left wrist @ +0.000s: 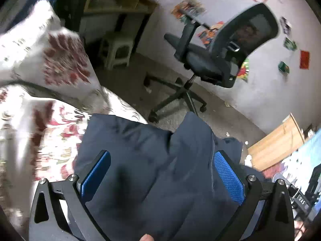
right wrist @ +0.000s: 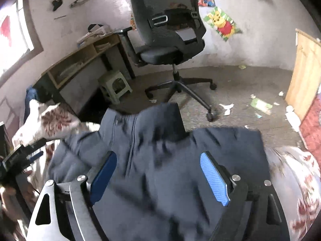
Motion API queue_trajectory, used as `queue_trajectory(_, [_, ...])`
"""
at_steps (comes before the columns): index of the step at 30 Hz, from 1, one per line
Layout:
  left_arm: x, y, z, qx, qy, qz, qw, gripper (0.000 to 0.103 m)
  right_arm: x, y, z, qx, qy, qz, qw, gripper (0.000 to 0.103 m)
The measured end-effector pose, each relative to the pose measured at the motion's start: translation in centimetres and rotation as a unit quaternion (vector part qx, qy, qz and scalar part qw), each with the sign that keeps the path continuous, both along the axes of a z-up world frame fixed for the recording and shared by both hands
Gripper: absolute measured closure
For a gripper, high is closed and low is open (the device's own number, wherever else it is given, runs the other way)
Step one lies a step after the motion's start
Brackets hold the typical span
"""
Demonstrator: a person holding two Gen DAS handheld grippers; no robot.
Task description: Fold large clothes
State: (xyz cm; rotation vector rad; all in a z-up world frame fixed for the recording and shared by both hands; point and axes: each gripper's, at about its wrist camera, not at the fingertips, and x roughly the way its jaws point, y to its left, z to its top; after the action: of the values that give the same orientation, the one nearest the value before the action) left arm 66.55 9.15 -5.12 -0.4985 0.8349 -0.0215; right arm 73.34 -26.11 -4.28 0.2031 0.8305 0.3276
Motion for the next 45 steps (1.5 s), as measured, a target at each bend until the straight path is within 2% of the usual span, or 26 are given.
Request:
queue_trajectory(3, [3.5,-0.4,-0.9,-0.018,0.036,0.007,0.9992,0.002,4.1,-0.4,-0.5,0.030,0.019,-0.002,0.999,0.018])
queue_trajectory(7, [6.3,-1.4,-1.4,-0.036,0.024,0.009,0.9990,0.002,9.3,-1.4,-3.1,0.089,0.069,-0.026,0.993,0.019])
queue_trajectory(12, [8.2,-1.8,-3.2,-0.033,0.029,0.021,0.9988,0.002,12.6,-2.5,-6.8,0.157,0.109,-0.052,0.980,0.019])
queue_trajectory(16, [9.1,-1.6,-4.2,-0.040,0.015,0.024,0.9988,0.003,13.9,-1.7,-8.9,0.155,0.120,-0.037,0.980,0.019])
queue_trajectory(19, [9.7,-2.1,-4.7,-0.041,0.008,0.010,0.9991,0.003,14.6,-1.1,-9.7,0.153,0.112,-0.028,0.981,0.021])
queue_trajectory(27, [11.4,-3.0,-6.6,-0.035,0.021,0.004,0.9991,0.004,14.5,-2.3,-12.2,0.207,0.102,-0.031,0.973,0.056])
queue_trajectory(28, [11.7,-3.2,-6.7,-0.033,0.022,0.003,0.9992,0.008,14.4,-2.2,-12.1,0.207,0.099,-0.029,0.973,0.058])
queue_trajectory(29, [11.8,-3.4,-6.9,-0.031,0.023,-0.001,0.9993,0.021,14.3,-2.1,-12.1,0.204,0.095,-0.027,0.974,0.063])
queue_trajectory(30, [11.9,-3.5,-7.1,-0.029,0.026,-0.004,0.9992,0.044,14.2,-2.0,-12.0,0.201,0.094,-0.025,0.975,0.067])
queue_trajectory(31, [11.9,-3.6,-7.4,-0.033,0.028,-0.009,0.9990,0.056,14.0,-1.9,-12.1,0.200,0.090,-0.022,0.975,0.069])
queue_trajectory(32, [11.9,-3.6,-7.7,-0.045,0.029,-0.016,0.9984,0.073,13.9,-1.8,-12.0,0.200,0.087,-0.021,0.976,0.073])
queue_trajectory(36, [10.8,-3.3,-7.5,-0.061,0.003,-0.020,0.9979,0.092,13.0,-1.9,-11.7,0.203,0.072,-0.018,0.976,0.082])
queue_trajectory(39, [9.4,-3.1,-6.6,-0.072,-0.028,-0.019,0.9969,0.097,11.7,-2.3,-10.7,0.205,0.060,-0.017,0.977,0.085])
queue_trajectory(41, [8.2,-3.0,-5.5,-0.074,-0.050,-0.020,0.9958,0.097,10.8,-2.2,-9.5,0.189,0.053,-0.007,0.981,0.086])
queue_trajectory(45, [5.6,-2.7,-2.9,-0.081,-0.102,-0.043,0.9906,0.098,7.5,-2.0,-5.6,0.143,0.007,0.044,0.989,0.087])
